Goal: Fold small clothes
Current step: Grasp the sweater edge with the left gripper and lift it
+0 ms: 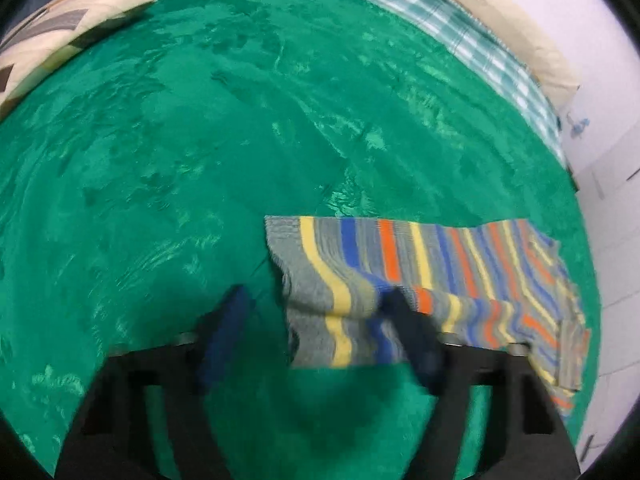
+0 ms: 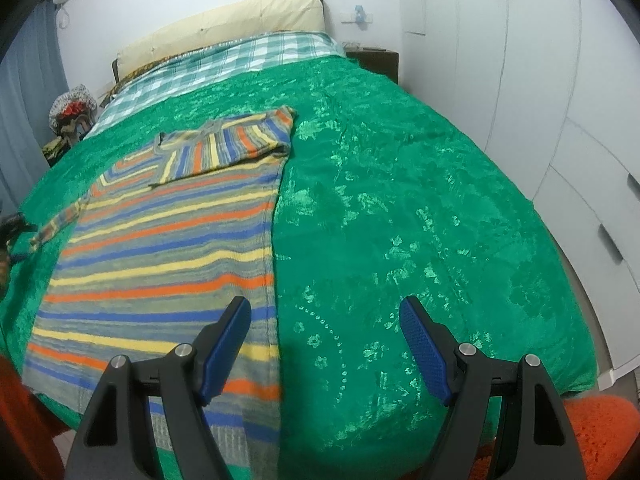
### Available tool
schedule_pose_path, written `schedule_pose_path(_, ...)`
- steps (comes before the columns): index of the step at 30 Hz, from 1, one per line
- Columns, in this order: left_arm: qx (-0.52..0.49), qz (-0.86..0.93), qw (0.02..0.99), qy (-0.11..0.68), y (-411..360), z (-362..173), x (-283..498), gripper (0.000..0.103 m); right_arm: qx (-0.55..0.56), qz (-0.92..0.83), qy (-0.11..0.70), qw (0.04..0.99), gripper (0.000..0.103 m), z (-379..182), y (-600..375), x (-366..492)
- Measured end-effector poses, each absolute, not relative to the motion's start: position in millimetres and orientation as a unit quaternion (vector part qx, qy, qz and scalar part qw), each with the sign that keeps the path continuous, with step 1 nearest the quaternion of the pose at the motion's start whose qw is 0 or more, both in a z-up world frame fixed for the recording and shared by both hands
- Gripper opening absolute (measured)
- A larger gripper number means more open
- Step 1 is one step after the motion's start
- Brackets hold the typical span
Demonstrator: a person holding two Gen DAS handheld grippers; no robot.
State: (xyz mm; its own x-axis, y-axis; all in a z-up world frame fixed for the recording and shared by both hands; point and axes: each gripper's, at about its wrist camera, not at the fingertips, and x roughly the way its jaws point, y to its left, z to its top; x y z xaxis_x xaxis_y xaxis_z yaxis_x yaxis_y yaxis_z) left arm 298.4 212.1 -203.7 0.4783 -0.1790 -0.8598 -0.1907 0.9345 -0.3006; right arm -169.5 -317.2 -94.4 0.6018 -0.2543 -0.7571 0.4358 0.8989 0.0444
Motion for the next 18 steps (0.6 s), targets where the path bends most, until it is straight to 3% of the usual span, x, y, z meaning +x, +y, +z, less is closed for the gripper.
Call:
schedule_pose_path(1, -0.164, 0.001, 0.845, 0.509, 206, -202, 302, 0.017, 0.113, -0.194, 0.403, 0.887, 0.076, -95, -317, -169)
schedule_pose_path(2, -0.144, -0.002, 0.847, 0.512, 200, -200, 305, 0.005, 0.113, -0.192, 0.405, 0.887, 0.076, -96, -317, -168)
schedule_pose_path(8, -0.051, -0.051, 0.879, 0.471, 133, -129, 308, 0.004, 0.123, -0.174, 0.400, 0.892, 0.076, -95, -318, -166)
schedule_pose_path(14, 0.013, -0.236, 0.881, 0.410, -22, -34, 286, 0.004, 0.159, -0.162, 0.388, 0.893, 0.076, -92, -324, -168)
schedule_pose_path(16, 0.017, -0.298, 0.864, 0.405, -68, -24, 275, 0.010, 0.163, -0.161, 0.386, 0.893, 0.076, -91, -325, -169)
schedule_pose_path(18, 0.024, -0.349, 0.829, 0.435, -114, -34, 271, 0.057, 0.163, -0.161, 0.383, 0.895, 0.076, -90, -326, -171)
